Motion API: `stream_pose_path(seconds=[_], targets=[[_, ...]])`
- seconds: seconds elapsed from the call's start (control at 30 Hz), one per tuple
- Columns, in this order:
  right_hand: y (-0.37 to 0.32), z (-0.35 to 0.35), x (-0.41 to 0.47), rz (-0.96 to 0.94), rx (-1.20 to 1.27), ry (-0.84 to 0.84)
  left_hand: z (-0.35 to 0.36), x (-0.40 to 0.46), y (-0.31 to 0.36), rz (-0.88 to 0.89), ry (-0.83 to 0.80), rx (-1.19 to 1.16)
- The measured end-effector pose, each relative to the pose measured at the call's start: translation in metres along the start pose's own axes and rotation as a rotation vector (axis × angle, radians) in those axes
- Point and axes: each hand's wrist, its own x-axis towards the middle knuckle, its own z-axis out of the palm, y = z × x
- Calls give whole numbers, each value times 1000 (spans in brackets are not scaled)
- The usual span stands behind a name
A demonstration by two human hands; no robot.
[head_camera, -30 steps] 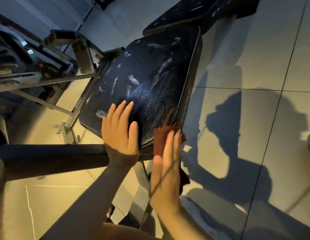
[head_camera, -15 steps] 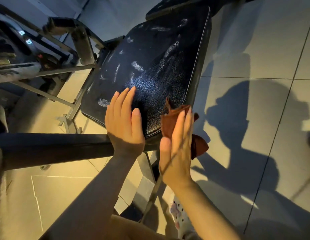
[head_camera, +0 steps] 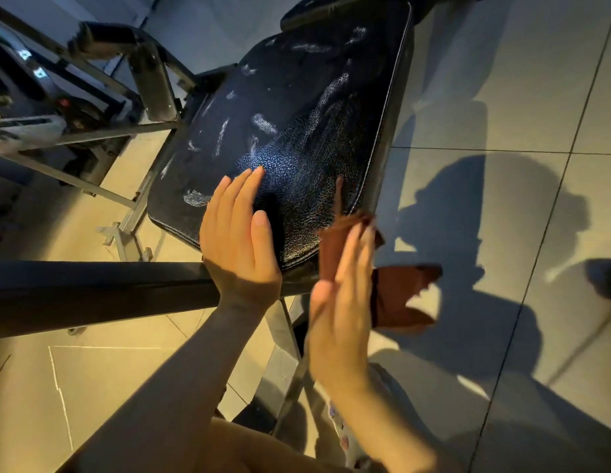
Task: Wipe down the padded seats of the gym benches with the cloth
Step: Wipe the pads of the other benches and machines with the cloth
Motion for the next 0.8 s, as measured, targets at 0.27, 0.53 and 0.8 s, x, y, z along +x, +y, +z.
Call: stream_pose_path(seconds=[0.27, 0.53, 0.8], targets=[[19, 8, -3, -141, -176, 6, 1, -2, 3, 17, 55, -34], [-3, -16, 75, 186, 170, 147, 1, -1, 0, 23, 29, -16], [3, 12, -21, -53, -55, 7, -2, -1, 8, 5, 29, -7]])
